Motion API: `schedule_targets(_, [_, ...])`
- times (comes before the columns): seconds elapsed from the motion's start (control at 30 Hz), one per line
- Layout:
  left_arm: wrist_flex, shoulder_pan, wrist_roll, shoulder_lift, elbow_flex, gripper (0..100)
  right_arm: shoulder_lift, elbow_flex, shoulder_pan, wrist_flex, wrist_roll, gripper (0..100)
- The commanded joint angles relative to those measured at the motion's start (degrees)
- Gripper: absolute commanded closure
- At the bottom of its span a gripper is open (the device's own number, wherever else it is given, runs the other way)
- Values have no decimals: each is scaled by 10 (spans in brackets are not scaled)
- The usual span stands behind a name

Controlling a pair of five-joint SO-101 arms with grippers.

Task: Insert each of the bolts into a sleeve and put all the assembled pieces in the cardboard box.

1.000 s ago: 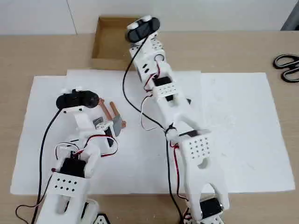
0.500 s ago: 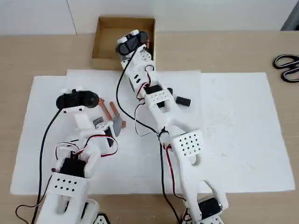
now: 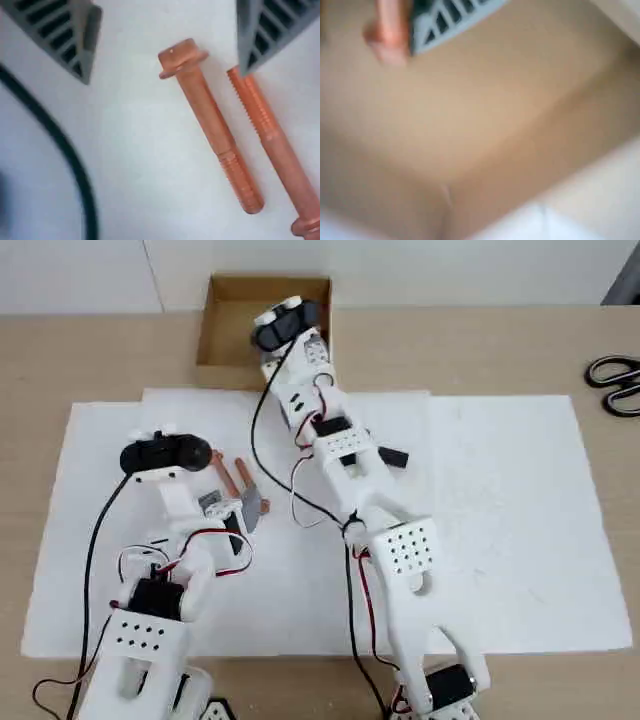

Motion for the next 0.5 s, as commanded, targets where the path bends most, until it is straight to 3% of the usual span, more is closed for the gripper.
schedule_targets(0.0, [-9,-4,2,-14,-26,819,-110,-33,25,93,5,808])
schedule_targets(0.23, [-9,-4,3,-14,-27,819,-258,-33,69,309,5,808])
schedule_targets(0.47, [-8,-4,4,-14,-34,819,-396,-33,80,616,7,808])
